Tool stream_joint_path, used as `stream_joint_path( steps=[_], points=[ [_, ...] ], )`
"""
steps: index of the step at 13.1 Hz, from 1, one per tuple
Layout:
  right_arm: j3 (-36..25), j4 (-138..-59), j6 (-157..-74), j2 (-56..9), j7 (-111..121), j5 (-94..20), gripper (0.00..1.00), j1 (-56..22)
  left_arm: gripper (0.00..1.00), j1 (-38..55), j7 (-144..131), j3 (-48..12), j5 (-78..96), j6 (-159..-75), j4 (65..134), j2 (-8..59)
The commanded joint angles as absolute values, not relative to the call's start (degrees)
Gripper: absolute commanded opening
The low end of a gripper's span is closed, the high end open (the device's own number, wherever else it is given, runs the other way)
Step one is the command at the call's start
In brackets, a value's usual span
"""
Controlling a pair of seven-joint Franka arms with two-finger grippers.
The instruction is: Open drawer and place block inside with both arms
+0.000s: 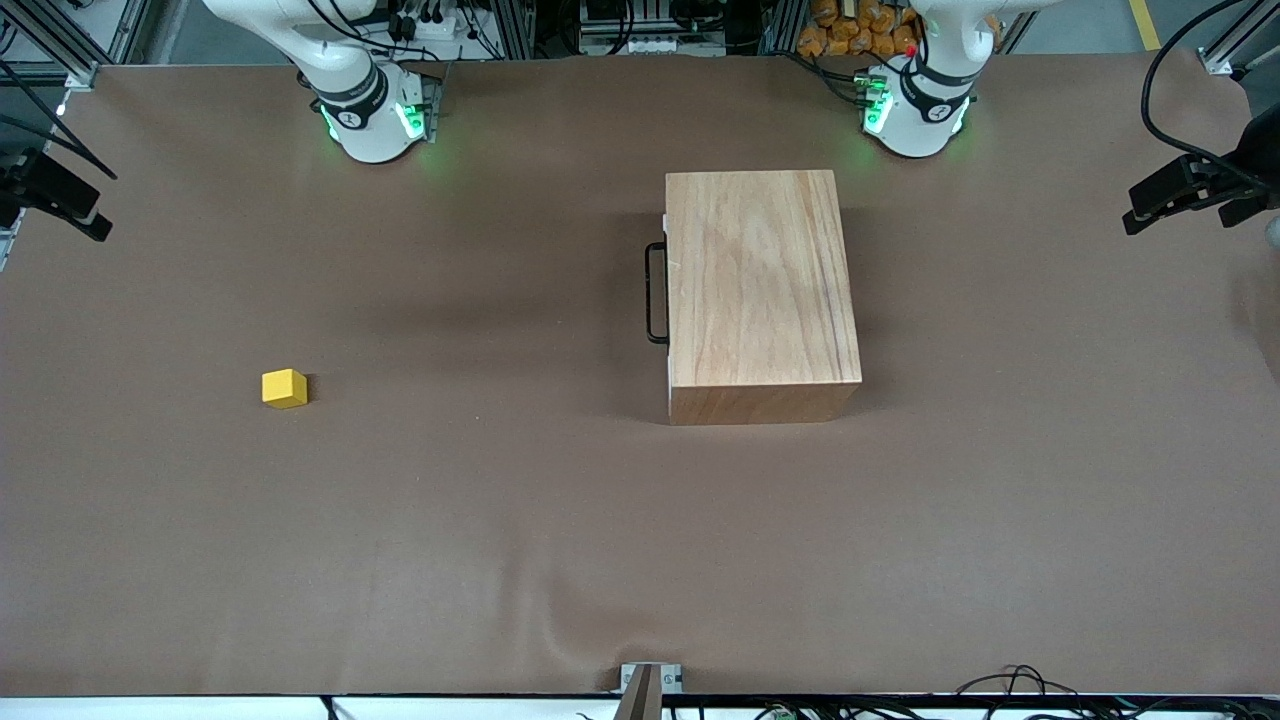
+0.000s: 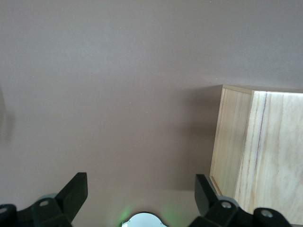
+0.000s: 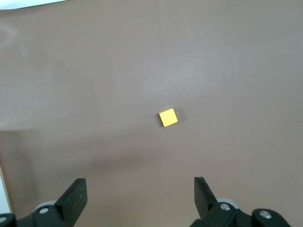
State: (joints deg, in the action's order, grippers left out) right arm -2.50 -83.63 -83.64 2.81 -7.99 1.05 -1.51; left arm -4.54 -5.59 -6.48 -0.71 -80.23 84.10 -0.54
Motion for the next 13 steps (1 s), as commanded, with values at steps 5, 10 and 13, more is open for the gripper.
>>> stream_joint_path(
  steps=[5,10,13],
  points=[
    [1.85,-83.05,-82.71,2.64,-7.38,2.99,1.00,2.64,1.00,-4.75,-5.45,-9.93,-0.71,-79.63,83.23,-0.53],
    [1.76,-83.06,-82.27,2.64,-7.38,2.99,1.00,2.64,1.00,-4.04,-10.53,-12.56,4.48,-81.11,81.83,2.01],
    [1.67,-82.97,-82.27,2.55,-7.47,2.99,1.00,2.81,1.00,-3.87,-16.77,-18.35,4.48,-82.00,79.37,6.31]
  ],
)
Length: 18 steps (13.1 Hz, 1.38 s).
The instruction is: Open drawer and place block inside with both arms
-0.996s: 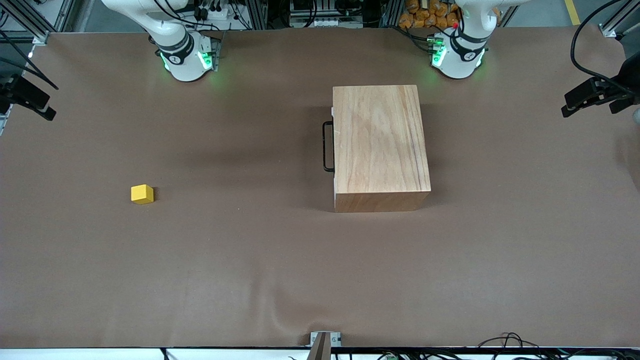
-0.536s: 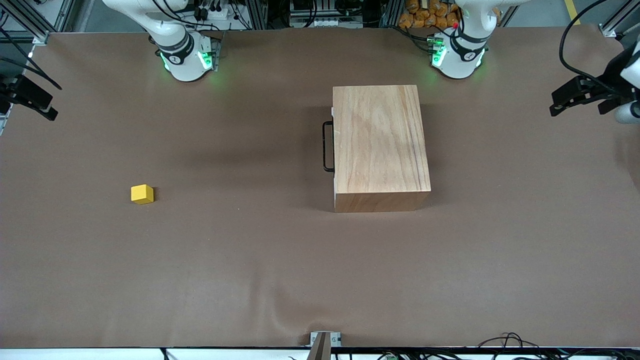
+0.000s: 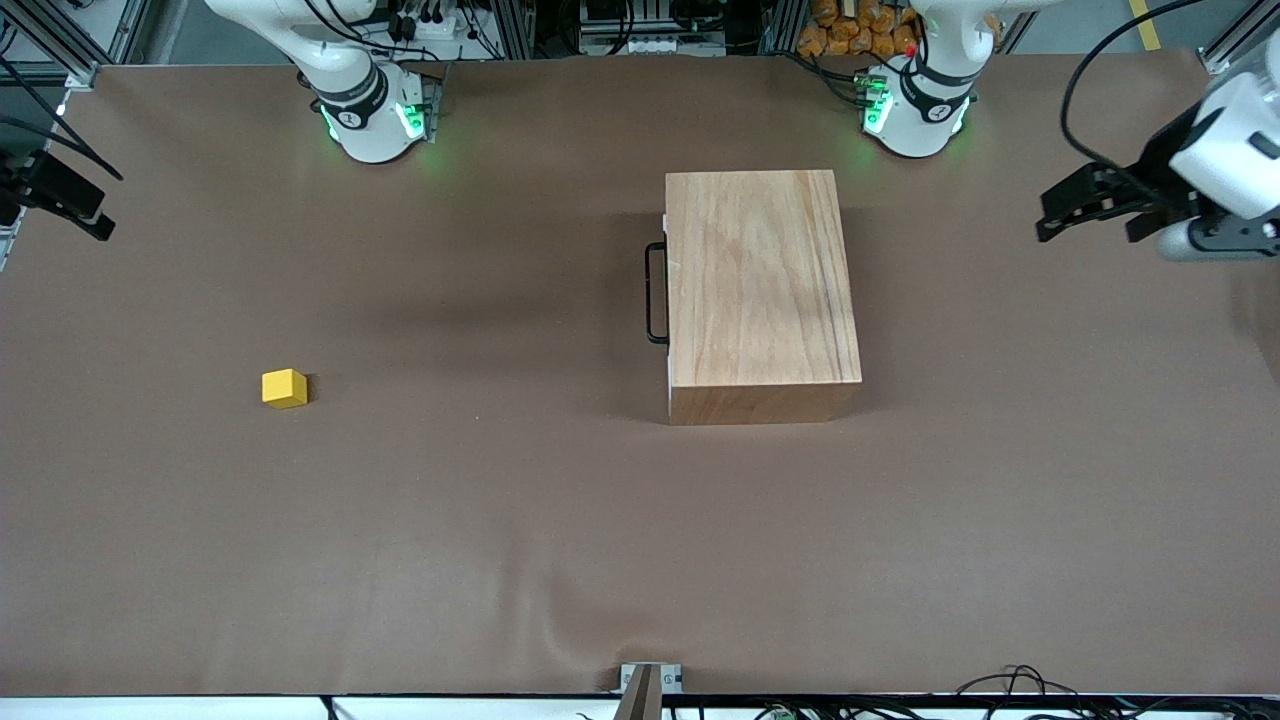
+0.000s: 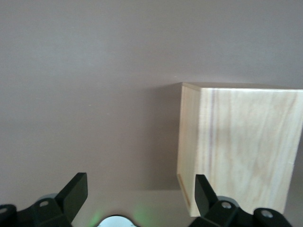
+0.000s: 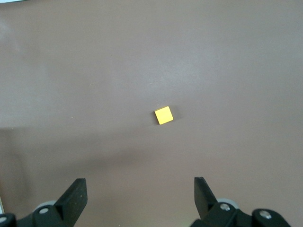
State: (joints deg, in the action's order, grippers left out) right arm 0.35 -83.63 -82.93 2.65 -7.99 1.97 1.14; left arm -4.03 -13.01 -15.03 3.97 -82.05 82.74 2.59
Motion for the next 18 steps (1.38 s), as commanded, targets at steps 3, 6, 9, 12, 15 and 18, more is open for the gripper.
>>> stream_joint_path(
  steps=[3,6,9,12,15,18],
  points=[
    [1.67,-83.06,-82.00,2.55,-7.73,2.99,1.00,2.99,1.00,-0.20,-27.73,-23.20,4.39,-87.87,77.96,11.32],
    [1.67,-83.14,-81.91,2.46,-7.73,2.99,1.00,3.16,1.00,9.46,-36.01,-22.33,3.78,-90.53,73.85,17.29],
    [1.58,-83.14,-81.91,2.46,-7.82,2.99,1.00,3.25,1.00,18.69,-43.21,-22.06,-2.43,-93.41,71.63,22.14],
    [1.58,-83.14,-81.91,2.46,-7.91,2.99,1.00,3.25,1.00,24.15,-45.95,-21.98,-3.78,-98.87,71.54,24.77],
    [1.67,-83.14,-81.83,2.37,-7.91,2.99,1.00,3.25,1.00,34.68,-55.00,-16.38,-7.11,-101.07,71.46,27.24],
    [1.67,-83.14,-81.74,2.37,-7.91,2.99,1.00,3.25,1.00,47.42,-58.61,-5.23,-7.21,-102.47,70.41,30.92]
  ],
)
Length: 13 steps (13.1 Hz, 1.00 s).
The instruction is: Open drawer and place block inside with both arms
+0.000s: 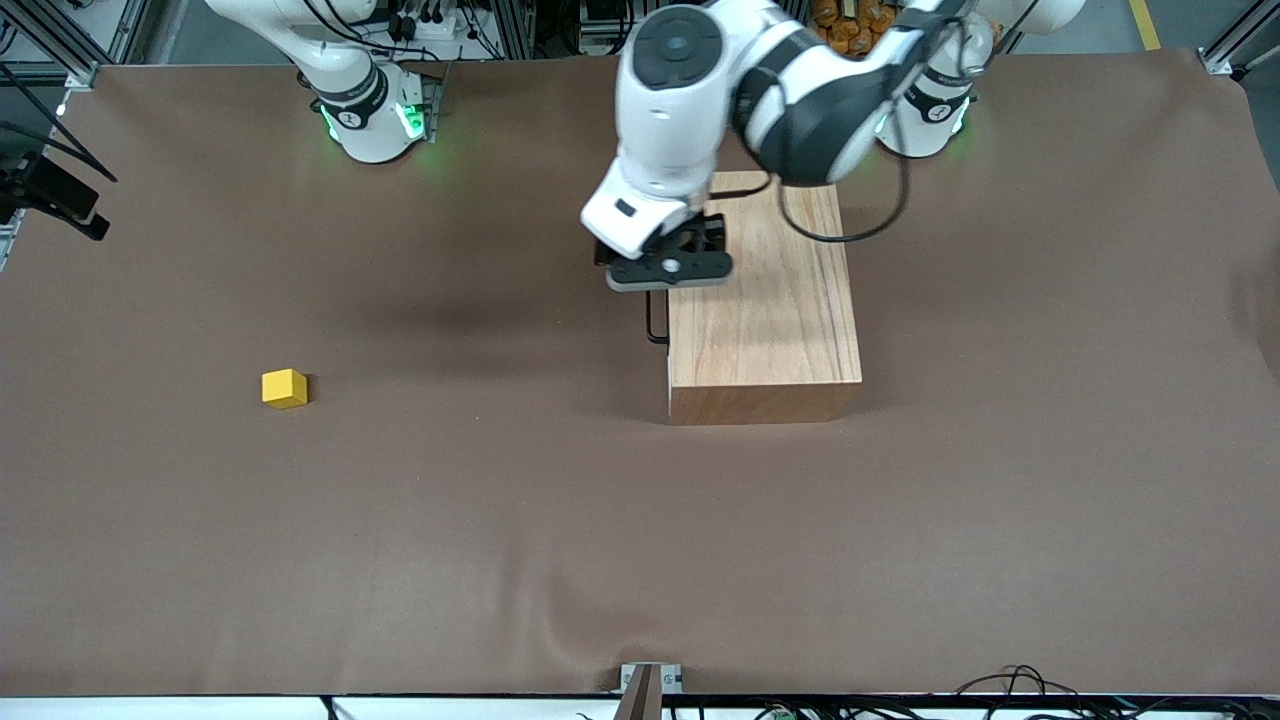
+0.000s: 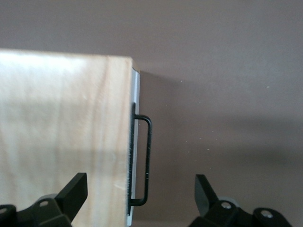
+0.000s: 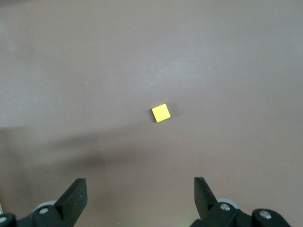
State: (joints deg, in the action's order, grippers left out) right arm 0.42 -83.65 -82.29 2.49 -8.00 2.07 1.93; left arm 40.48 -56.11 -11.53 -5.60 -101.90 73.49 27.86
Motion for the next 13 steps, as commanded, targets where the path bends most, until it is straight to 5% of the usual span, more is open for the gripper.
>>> stream_joint_path(
  steps=[1,4,13],
  points=[
    [1.67,-83.14,-81.30,2.37,-8.00,2.90,1.00,3.25,1.00,52.16,-60.54,-0.49,-7.12,-102.57,69.27,33.11],
    [1.58,-83.14,-81.12,2.37,-8.00,2.99,1.00,3.25,1.00,58.70,-61.96,5.88,-7.12,-102.66,68.03,36.82],
    [1.58,-83.23,-80.95,2.37,-7.91,2.90,1.00,3.25,1.00,63.98,-62.41,8.97,-12.20,-104.33,68.03,41.83]
  ],
)
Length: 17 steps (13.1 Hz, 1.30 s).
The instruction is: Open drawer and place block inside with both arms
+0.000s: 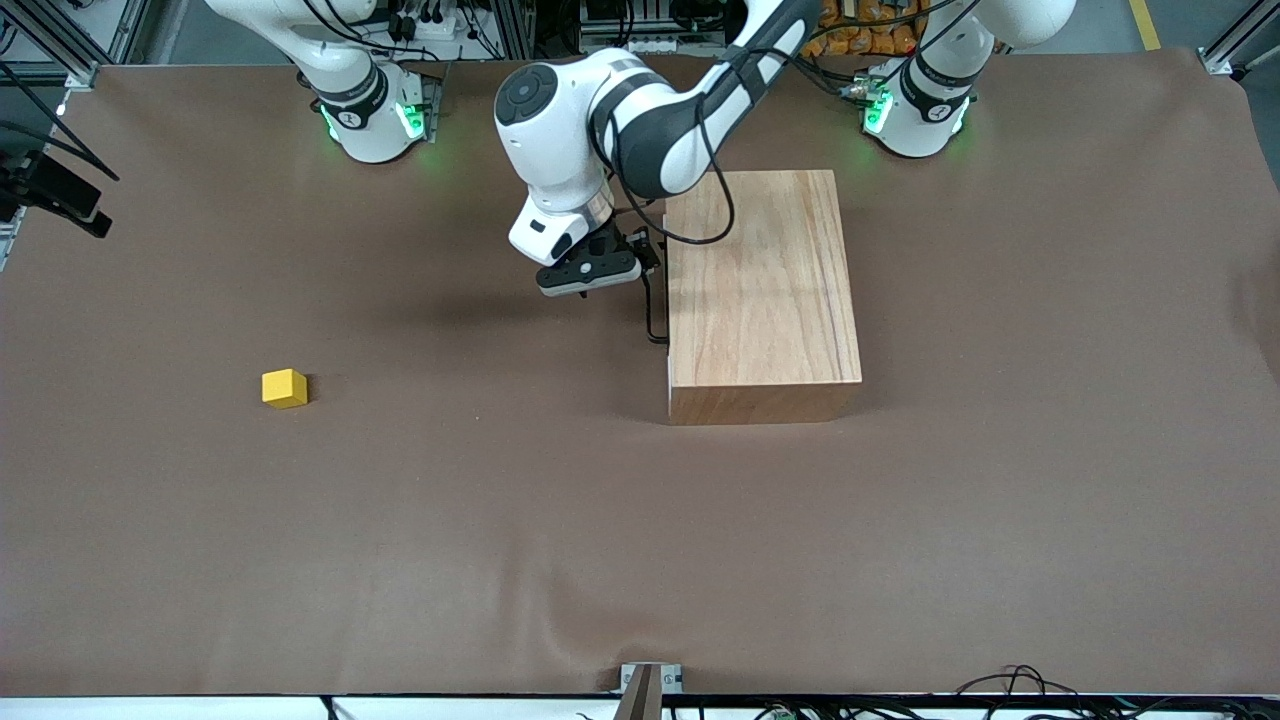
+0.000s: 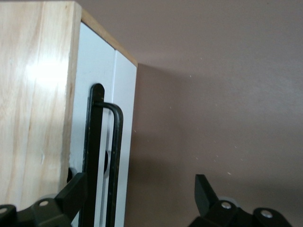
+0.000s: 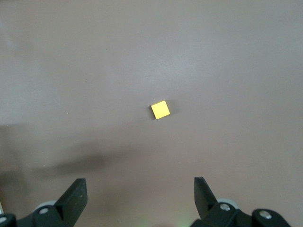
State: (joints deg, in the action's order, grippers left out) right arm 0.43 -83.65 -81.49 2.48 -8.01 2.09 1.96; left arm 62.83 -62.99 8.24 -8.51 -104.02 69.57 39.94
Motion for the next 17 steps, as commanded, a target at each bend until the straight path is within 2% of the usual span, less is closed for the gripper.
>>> stream_joint_path(
  steps=[1,8,17],
  points=[
    [1.58,-83.23,-80.95,2.37,-8.00,2.99,1.00,3.25,1.00,63.98,-62.40,8.79,-12.39,-104.33,68.03,42.62],
    [1.58,-83.23,-80.95,2.37,-8.00,2.90,1.00,3.25,1.00,64.51,-56.08,8.79,-13.88,-104.06,68.29,45.09],
    [1.67,-83.23,-80.95,2.37,-8.00,2.90,1.00,3.25,1.00,64.69,-55.99,8.61,-13.19,-101.78,68.73,45.09]
  ],
)
